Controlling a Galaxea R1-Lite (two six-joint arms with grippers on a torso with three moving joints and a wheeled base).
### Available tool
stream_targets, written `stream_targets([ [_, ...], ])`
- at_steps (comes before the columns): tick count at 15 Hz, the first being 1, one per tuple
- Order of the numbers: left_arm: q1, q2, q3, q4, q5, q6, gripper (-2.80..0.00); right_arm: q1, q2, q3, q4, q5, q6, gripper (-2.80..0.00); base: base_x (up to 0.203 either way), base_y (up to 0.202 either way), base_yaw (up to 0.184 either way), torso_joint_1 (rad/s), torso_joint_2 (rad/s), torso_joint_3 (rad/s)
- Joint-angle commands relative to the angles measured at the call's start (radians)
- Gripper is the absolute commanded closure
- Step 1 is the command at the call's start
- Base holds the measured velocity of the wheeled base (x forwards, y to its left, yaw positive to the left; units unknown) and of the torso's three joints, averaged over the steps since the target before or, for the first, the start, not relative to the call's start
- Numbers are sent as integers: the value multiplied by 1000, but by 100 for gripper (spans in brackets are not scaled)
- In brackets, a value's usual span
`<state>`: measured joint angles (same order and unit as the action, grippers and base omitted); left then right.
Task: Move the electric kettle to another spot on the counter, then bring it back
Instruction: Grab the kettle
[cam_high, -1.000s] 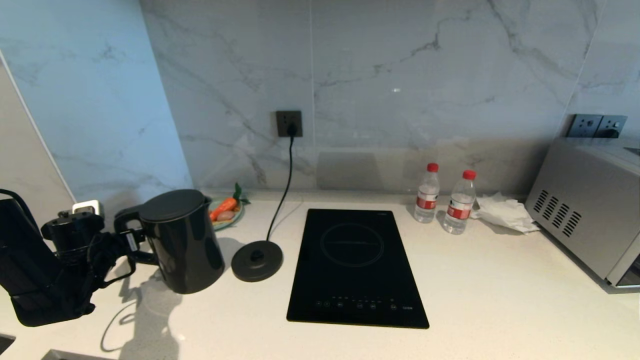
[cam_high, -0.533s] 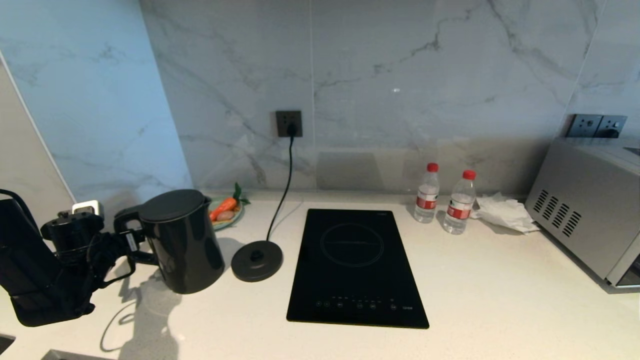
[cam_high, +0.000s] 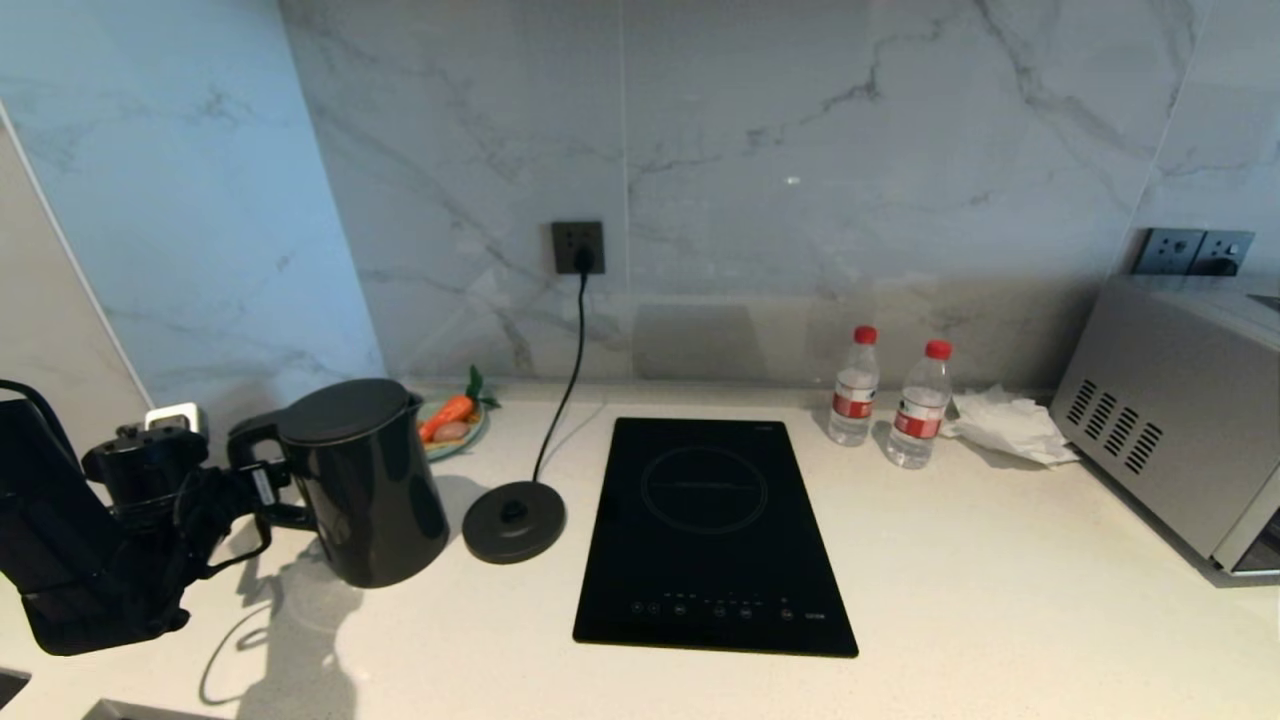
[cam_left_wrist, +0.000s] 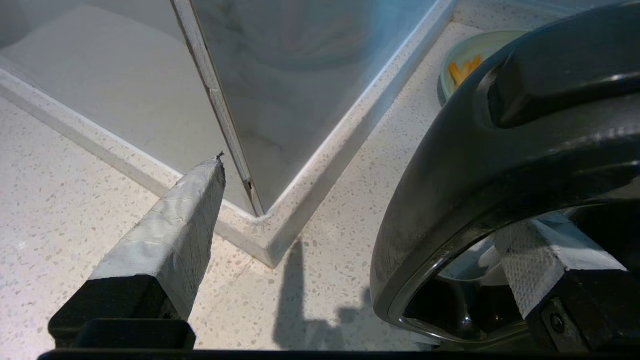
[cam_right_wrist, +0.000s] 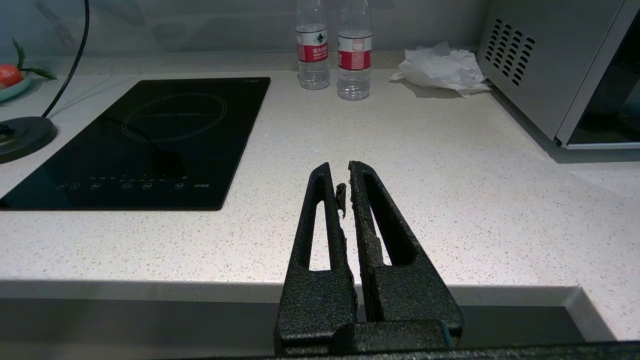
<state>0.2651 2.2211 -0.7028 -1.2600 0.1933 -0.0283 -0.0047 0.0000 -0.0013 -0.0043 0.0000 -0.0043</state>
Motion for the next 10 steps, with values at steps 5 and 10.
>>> stream_targets([
  [5, 0, -5, 2, -7, 3, -1, -280, 0, 0, 1, 0, 0, 0, 0, 0, 0, 0, 0, 0, 0],
  [10, 0, -9, 2, -7, 3, -1, 0, 0, 0, 0, 0, 0, 0, 0, 0, 0, 0, 0, 0, 0],
])
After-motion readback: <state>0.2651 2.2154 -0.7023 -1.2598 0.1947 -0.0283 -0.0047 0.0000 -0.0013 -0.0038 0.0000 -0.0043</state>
